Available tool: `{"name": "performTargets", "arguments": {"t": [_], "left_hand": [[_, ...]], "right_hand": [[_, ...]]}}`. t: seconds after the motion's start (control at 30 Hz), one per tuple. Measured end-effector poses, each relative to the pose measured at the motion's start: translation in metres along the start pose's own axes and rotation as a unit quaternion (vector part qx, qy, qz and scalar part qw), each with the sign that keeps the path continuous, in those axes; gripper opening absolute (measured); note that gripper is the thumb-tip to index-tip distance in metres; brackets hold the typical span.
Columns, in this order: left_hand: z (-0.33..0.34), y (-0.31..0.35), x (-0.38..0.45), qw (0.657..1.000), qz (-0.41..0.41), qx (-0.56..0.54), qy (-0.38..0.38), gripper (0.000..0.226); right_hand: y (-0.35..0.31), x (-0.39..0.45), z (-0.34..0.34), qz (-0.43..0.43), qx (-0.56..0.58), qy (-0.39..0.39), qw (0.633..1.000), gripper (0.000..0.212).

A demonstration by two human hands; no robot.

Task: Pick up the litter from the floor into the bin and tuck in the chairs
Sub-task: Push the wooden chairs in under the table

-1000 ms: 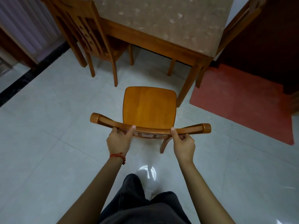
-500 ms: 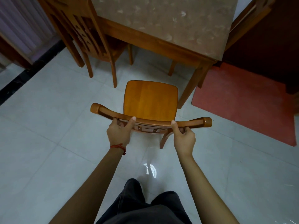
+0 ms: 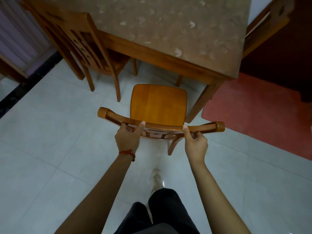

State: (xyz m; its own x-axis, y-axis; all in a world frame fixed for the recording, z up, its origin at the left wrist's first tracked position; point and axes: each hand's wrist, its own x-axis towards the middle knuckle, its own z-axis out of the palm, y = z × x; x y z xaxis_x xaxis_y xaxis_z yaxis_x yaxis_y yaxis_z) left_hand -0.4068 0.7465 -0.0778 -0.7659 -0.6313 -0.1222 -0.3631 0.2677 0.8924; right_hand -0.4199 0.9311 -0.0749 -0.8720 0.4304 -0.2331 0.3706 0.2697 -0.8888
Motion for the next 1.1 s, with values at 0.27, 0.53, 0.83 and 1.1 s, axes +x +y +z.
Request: {"name": "performTargets", "arguments": {"t": [0.27,0.53,0.83,1.1], "left_hand": [[0.027,0.024,0.071,0.999,0.011,0.026,-0.021,0.032],[0.039,0.044,0.144,0.998,0.018,0.031,-0.058,0.020],[0.054,0.063,0.223,0.994,0.029,0.019,-0.106,0.030],[0.070,0.084,0.285,0.988,0.034,0.022,-0.146,0.039]], "right_hand": [[-0.028,0.058,0.038,-0.007,0.000,-0.004,1.000,0.036],[-0.059,0.094,0.085,0.008,0.015,0.016,1.000,0.037],[-0.094,0.128,0.134,0.034,0.041,0.073,0.996,0.030],[-0.122,0.161,0.176,0.057,0.049,0.126,0.989,0.021]]}}
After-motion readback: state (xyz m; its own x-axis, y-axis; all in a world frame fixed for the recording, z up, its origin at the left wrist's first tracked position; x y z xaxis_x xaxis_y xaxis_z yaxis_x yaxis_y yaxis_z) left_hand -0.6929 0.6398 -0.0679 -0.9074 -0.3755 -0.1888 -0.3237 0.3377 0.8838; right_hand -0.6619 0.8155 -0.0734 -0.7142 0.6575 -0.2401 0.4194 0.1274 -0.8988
